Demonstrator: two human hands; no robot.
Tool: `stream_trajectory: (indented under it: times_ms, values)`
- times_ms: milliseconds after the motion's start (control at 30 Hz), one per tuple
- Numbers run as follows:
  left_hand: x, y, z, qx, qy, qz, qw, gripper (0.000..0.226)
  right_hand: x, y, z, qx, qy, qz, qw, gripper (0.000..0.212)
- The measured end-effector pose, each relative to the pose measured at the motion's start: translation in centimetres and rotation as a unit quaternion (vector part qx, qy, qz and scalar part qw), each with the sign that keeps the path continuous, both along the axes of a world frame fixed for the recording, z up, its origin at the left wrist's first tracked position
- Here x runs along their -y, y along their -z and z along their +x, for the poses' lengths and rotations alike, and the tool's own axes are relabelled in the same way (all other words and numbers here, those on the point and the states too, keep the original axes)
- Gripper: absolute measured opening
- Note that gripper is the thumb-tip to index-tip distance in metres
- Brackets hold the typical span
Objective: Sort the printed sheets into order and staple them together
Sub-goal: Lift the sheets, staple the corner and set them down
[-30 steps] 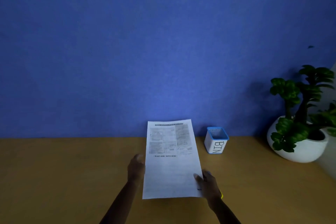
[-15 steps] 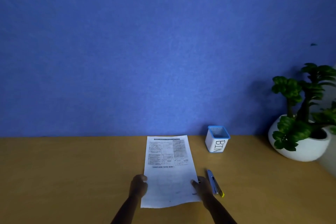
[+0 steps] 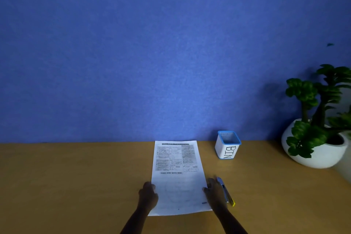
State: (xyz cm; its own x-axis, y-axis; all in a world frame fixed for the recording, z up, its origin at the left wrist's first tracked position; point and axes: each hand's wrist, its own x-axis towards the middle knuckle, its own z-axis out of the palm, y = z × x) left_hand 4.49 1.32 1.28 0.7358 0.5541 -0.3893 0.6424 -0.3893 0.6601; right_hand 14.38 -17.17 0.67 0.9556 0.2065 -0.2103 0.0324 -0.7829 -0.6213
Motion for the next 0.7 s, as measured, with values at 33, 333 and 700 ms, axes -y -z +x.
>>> stream_trajectory:
  times_ms: [33,333,700]
  values:
    - [0.0,0.0,0.0,0.002,0.003,0.008,1.000,0.024,0.3,-0.1,0.0,0.037,-0.011,-0.051,0.998,0.035]
    - [1.2,-0.1,0.3,0.005,0.035,0.141,0.989,0.043,4.1,0.7,-0.4,0.087,0.070,-0.232,0.966,0.043]
    - [1.5,0.7,1.5,-0.026,0.068,0.205,0.976,0.049,2.0,0.3,2.1,0.093,0.051,-0.145,0.984,0.038]
